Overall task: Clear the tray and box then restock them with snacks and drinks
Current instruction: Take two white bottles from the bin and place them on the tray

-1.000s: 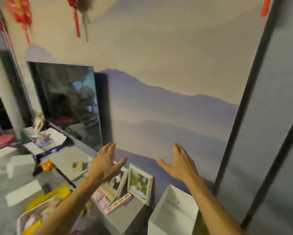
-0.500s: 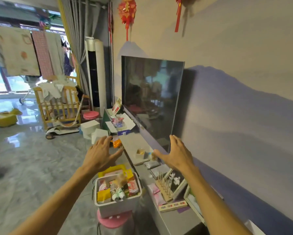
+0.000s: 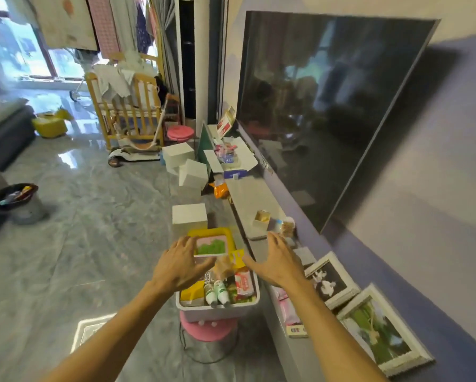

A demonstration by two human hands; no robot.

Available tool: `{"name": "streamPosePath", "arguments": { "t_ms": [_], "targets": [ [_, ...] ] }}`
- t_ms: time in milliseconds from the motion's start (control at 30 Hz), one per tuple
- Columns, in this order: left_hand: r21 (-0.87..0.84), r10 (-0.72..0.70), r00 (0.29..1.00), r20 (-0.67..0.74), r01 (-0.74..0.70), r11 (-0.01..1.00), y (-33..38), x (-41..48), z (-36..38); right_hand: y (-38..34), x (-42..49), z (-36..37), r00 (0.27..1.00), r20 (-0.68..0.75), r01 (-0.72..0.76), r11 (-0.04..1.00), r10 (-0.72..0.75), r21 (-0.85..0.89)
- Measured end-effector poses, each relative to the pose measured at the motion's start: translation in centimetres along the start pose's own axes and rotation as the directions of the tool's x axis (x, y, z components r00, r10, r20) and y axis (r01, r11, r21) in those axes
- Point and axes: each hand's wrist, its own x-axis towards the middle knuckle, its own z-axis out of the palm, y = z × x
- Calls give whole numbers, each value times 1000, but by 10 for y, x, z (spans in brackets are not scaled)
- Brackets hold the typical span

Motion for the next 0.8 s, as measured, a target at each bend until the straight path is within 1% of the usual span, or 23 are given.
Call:
{"name": "streamPosePath", "arguments": {
  "t_ms": [67, 167, 300, 433, 567, 667, 800],
  "targets": [
    [18, -30, 998, 54, 29, 999, -10, 20, 31, 8, 36, 28, 998, 58, 21, 1000, -20, -7],
    [110, -61, 988, 141, 45, 993, -28, 50, 77, 25, 89, 75, 984, 153, 94, 996, -93, -3],
    [233, -49, 971, 236, -7, 972, -58, 94, 144, 52, 154, 156, 940, 312, 151, 988, -136, -24],
    [276, 45, 929, 366, -154, 949, -98, 135, 219, 73, 198, 244, 908, 404, 121, 993, -109, -5],
    [270, 209, 847, 488, -374, 887, -143, 172, 299, 88, 225, 328, 875, 482, 46, 999, -41, 1],
    [235, 316, 789, 527, -493, 838, -172, 189, 356, 101, 236, 384, 860, 510, 5, 1000, 5, -19],
    [192, 462, 714, 526, -629, 753, -200, 193, 414, 114, 232, 445, 878, 479, 31, 995, 18, -96]
  ]
}}
